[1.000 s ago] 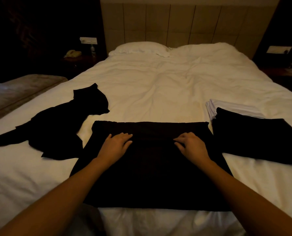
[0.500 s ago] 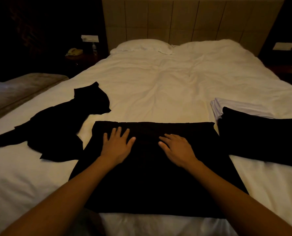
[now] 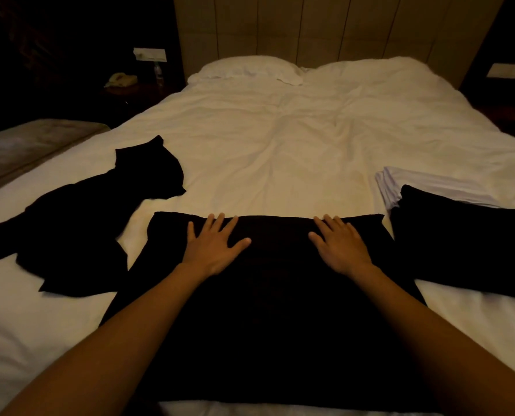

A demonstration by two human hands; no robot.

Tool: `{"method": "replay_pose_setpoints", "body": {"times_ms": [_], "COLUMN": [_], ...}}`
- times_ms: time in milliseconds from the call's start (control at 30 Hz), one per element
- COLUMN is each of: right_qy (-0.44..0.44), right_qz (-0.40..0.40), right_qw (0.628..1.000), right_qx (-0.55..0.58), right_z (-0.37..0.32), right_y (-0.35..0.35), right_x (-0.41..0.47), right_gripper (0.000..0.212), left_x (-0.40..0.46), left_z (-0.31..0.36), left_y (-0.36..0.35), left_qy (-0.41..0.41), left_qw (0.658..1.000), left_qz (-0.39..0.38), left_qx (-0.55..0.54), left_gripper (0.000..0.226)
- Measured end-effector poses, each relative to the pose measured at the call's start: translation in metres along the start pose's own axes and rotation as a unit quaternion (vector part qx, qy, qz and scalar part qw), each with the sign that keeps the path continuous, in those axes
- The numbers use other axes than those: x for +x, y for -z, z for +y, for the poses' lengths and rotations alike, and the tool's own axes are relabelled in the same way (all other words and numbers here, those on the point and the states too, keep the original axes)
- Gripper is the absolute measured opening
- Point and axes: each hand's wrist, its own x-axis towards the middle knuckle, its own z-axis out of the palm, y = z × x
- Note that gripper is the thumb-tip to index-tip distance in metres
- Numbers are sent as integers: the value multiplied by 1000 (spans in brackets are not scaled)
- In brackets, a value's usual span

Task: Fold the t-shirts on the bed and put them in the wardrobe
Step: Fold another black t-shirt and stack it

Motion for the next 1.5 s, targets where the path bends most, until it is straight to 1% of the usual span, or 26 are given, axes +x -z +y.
{"method": "replay_pose_setpoints", "body": {"times_ms": [100, 133, 200, 267, 367, 433, 600, 700, 767, 833, 900, 967, 1033, 1133, 1267, 1367, 1500], "right_qy": [-12, -12, -5, 15, 42, 47, 42, 41, 39, 37, 34, 30, 25, 26, 47, 60, 68], "right_qz": [9, 23, 67, 89, 65, 60, 94, 121, 144, 173, 213, 256, 289, 323, 361, 372, 381], "right_qw": [1000, 1000, 998, 996, 996, 997, 992, 987, 982, 977, 971, 963, 955, 945, 931, 926, 922], "right_qx": [0, 1, 12, 27, 35, 29, -67, -101, -118, -118, -101, -78, -62, -46, -22, -18, 5], "right_z": [9, 8, 5, 3, 6, 10, 14, 12, 11, 10, 9, 8, 8, 7, 3, -4, -10], "right_y": [-2, -2, 1, 6, 9, 10, 5, 2, 5, 12, 22, 32, 41, 54, 64, 65, 54], "right_x": [3, 6, 13, 22, 36, 42, 44, 42, 40, 37, 33, 27, 20, 4, -28, -61, -110], "right_gripper": [60, 60, 60, 58, 53, 51, 57, 62, 62, 61, 62, 65, 69, 69, 61, 51, 42], "left_x": [8, 13, 22, 31, 42, 48, 59, 61, 61, 61, 59, 55, 48, 32, -1, -35, -83], "left_z": [-10, -12, -15, -20, -29, -35, -44, -46, -47, -46, -42, -36, -30, -26, -25, -26, -27], "left_y": [1, 3, 8, 13, 19, 20, 10, 4, 7, 17, 33, 50, 65, 81, 88, 80, 61], "left_qy": [25, 27, 12, -22, -38, -48, -49, -56, -66, -77, -84, -90, -95, -105, -117, -120, -126], "left_qw": [1000, 1000, 999, 998, 996, 995, 996, 996, 994, 989, 978, 963, 951, 939, 918, 903, 895], "left_qz": [3, 8, 34, 58, 64, 68, 66, 72, 82, 123, 188, 247, 286, 320, 373, 405, 426], "left_qx": [5, 6, 7, -8, -56, -47, -24, -24, -2, 21, 39, 56, 68, 63, 72, 81, 51], "left_gripper": [79, 78, 74, 64, 49, 44, 49, 51, 52, 51, 47, 45, 45, 45, 47, 43, 43]}}
